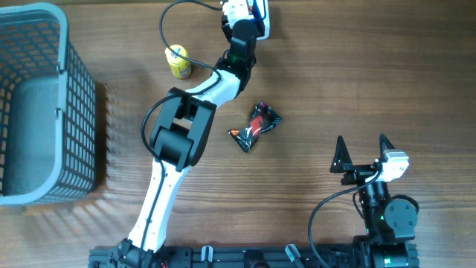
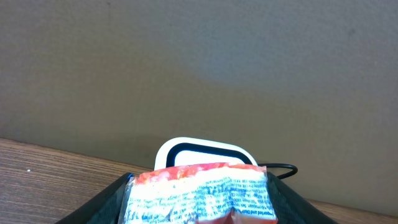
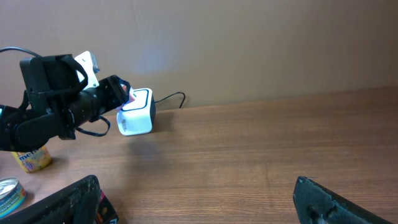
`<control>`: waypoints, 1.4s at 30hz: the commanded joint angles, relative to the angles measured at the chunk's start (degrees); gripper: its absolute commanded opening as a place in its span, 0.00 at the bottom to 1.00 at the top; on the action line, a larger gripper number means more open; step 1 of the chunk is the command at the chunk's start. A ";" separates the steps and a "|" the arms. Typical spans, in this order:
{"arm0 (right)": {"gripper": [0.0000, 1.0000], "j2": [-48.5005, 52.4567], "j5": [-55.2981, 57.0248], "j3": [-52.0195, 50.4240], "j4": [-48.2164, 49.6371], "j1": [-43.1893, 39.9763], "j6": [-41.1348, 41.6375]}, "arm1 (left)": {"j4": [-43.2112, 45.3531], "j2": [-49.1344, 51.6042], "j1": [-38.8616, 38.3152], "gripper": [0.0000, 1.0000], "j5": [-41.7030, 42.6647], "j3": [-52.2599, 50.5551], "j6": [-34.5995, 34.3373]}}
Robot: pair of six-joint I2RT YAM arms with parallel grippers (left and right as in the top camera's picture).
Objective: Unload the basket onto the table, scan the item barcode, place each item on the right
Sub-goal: 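Hold the snack packet's barcode in front of the scanner window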
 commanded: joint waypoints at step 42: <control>1.00 -0.11 -0.74 -0.44 0.28 0.13 -0.24 | -62.47 -31.93 -6.47 0.48 14.05 1.84 -7.28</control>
